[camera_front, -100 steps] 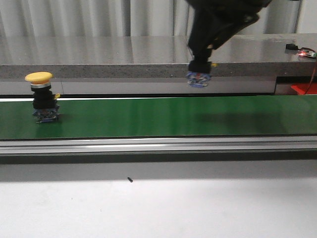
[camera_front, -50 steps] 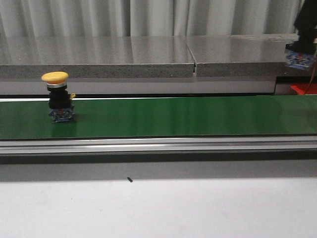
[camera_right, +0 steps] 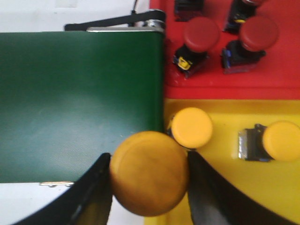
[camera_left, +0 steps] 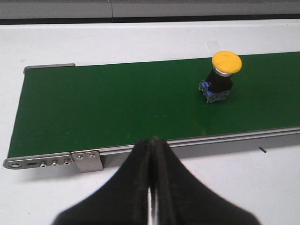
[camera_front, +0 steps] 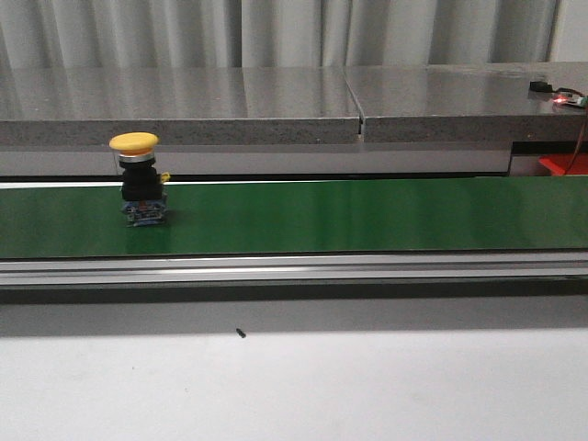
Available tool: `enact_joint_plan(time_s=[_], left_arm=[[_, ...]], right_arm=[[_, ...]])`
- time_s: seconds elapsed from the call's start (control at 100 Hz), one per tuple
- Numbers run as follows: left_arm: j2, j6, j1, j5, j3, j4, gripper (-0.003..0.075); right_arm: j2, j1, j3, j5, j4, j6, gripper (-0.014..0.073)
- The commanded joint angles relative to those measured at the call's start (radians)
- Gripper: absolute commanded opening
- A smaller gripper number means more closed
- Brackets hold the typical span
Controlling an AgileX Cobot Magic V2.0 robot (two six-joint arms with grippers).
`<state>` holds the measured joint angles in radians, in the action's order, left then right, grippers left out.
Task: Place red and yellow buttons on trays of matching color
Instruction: 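Carry the yellow button into the yellow tray and open the right gripper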
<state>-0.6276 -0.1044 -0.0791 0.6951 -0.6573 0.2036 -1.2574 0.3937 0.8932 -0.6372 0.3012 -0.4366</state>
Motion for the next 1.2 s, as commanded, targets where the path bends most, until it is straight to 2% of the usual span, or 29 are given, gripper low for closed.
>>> enact_joint_plan(time_s=[0.0,0.21,0.36,0.46,1.09,1.19], left_arm=[[-0.002,0.001,-0.007,-0.060,-0.027,0.013,-0.0020],[-0.002,0.001,-0.007,-0.060,-0.025,0.013,-0.0020],[-0.002,0.001,-0.007,-0.060,-0.025,0.013,-0.0020],[-0.002,0.001,-0.007,-0.060,-0.025,0.013,-0.0020],[-0.002,0.001,-0.007,-0.060,-0.025,0.013,-0.0020],[-0.002,0.001,-0.007,-0.060,-0.025,0.013,-0.0020]], right_arm=[[0.036,0.041,0.000,0.080,0.018,-0.002,0.0117],[0.036,0.145,-0.055,0.125,0.017,-0.002,0.0117],[0.027,0.224,-0.099,0.241,0.017,-0.002,0.0117],[-0.004,0.264,-0.126,0.269,0.018,-0.002,0.0117],[-0.188,0.275,-0.128,0.330,0.016,-0.002,0.0123],[-0.199,0.275,-0.128,0.318,-0.002,-0.002,0.0165]])
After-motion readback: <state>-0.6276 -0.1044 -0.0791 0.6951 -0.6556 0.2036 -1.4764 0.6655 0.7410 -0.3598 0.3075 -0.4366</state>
